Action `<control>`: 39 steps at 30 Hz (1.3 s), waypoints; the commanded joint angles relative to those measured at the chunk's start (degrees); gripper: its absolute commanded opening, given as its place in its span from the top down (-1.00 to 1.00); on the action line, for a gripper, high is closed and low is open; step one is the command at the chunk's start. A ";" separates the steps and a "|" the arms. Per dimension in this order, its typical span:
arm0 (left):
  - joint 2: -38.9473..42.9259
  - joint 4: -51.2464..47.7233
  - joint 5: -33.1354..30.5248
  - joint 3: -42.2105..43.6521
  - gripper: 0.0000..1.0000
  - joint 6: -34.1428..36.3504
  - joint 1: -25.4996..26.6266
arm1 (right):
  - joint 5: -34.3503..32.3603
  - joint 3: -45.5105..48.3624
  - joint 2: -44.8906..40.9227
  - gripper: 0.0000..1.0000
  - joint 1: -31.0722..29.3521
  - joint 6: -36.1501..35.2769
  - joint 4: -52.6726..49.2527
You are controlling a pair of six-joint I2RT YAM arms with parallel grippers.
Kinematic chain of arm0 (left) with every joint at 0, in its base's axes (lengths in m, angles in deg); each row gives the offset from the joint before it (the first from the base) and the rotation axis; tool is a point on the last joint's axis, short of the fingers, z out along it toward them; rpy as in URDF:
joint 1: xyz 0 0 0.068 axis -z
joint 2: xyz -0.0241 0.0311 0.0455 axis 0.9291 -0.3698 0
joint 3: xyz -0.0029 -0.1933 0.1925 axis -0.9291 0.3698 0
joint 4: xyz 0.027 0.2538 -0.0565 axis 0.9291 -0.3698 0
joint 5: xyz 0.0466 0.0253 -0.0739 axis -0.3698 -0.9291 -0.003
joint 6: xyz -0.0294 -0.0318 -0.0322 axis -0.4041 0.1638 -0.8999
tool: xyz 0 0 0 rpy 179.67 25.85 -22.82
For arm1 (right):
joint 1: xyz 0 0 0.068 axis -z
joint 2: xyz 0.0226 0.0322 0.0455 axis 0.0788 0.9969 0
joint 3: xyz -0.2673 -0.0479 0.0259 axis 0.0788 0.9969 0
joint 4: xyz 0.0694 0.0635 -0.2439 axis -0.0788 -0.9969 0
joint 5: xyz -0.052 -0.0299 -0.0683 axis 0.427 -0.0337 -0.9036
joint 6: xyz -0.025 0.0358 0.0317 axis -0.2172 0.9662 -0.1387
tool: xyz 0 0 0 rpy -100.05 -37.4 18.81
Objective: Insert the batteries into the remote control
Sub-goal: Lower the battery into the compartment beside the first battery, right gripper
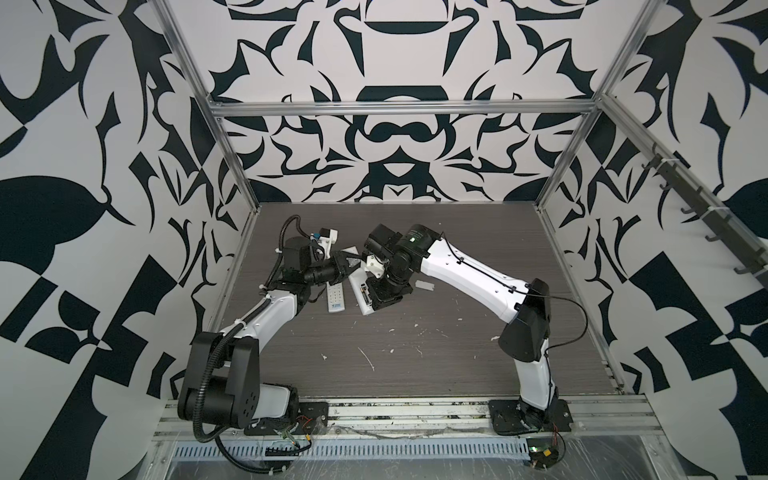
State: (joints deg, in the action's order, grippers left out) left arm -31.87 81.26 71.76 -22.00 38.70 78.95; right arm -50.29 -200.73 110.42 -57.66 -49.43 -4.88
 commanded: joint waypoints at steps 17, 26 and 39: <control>1.43 4.01 1.19 0.56 1.00 -1.40 1.80 | 0.51 -3.97 1.23 1.00 0.42 0.22 -0.05; 1.01 6.31 1.46 0.82 1.00 -3.02 1.91 | -0.49 -7.19 2.51 0.80 0.48 -0.46 -2.04; -1.38 13.46 3.56 0.80 1.00 -7.79 1.91 | -4.22 -13.56 3.57 0.33 0.42 -2.17 -7.03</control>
State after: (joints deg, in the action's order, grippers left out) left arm -32.57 90.17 73.40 -21.59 33.04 80.70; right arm -52.65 -211.57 114.31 -57.05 -50.77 -9.49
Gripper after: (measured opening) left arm 0.213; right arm 0.332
